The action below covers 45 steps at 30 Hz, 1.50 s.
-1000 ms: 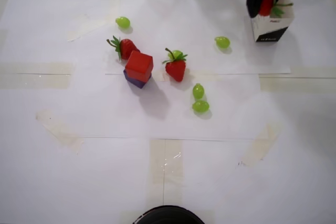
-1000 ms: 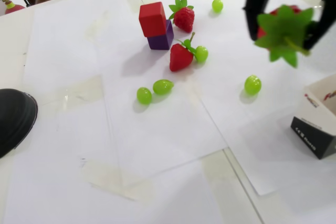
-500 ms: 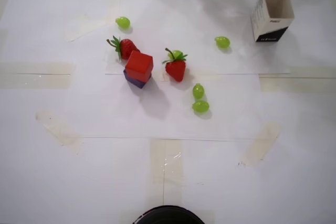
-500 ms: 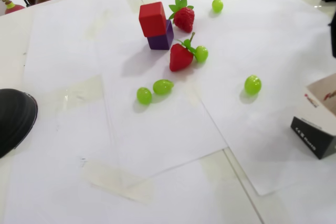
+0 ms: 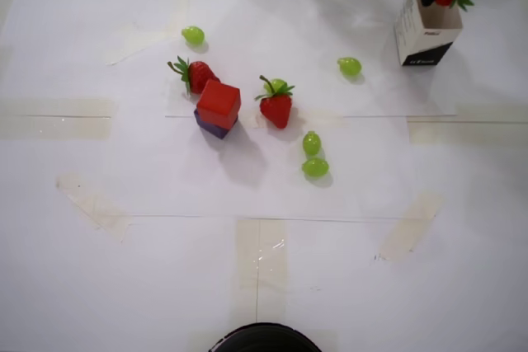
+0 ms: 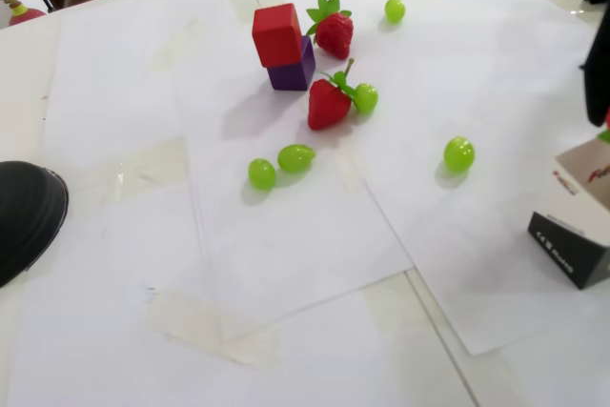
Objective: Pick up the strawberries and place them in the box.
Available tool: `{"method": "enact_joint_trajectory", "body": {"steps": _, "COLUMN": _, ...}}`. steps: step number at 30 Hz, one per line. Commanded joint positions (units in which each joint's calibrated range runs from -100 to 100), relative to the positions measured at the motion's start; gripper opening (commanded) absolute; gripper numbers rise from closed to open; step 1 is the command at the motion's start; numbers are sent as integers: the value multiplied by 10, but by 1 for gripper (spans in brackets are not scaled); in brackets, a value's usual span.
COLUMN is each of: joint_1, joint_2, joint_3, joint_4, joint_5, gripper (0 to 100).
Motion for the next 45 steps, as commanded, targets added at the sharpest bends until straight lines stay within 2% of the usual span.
{"method": "enact_joint_trajectory", "body": {"steps": 1, "joint_1": 2, "joint_2": -49, "joint_3": -1, "joint_4": -13, "joint_5": -1, "gripper": 22}}
{"method": "enact_joint_trajectory", "body": {"steps": 11, "joint_1": -2, "joint_2": -47, "joint_3": -14, "joint_4": -12, "joint_5": 1, "gripper": 26}}
{"method": "enact_joint_trajectory", "body": {"steps": 13, "joint_1": 8, "joint_2": -48, "joint_3": -35, "joint_4": 19, "joint_5": 7, "gripper": 25}}
{"method": "enact_joint_trajectory", "body": {"steps": 18, "joint_1": 63, "joint_2": -71, "joint_3": -66, "joint_4": 100, "joint_5": 54, "gripper": 25}}
{"method": "enact_joint_trajectory", "body": {"steps": 25, "joint_1": 188, "joint_2": -112, "joint_3": -62, "joint_4": 117, "joint_5": 139, "gripper": 25}}
{"method": "enact_joint_trajectory", "body": {"steps": 29, "joint_1": 262, "joint_2": -124, "joint_3": -48, "joint_4": 100, "joint_5": 179, "gripper": 25}}
{"method": "enact_joint_trajectory", "body": {"steps": 38, "joint_1": 438, "joint_2": -154, "joint_3": 88, "joint_4": -9, "joint_5": 253, "gripper": 25}}
{"method": "enact_joint_trajectory", "body": {"steps": 45, "joint_1": 490, "joint_2": -134, "joint_3": 174, "joint_4": -93, "joint_5": 285, "gripper": 25}}
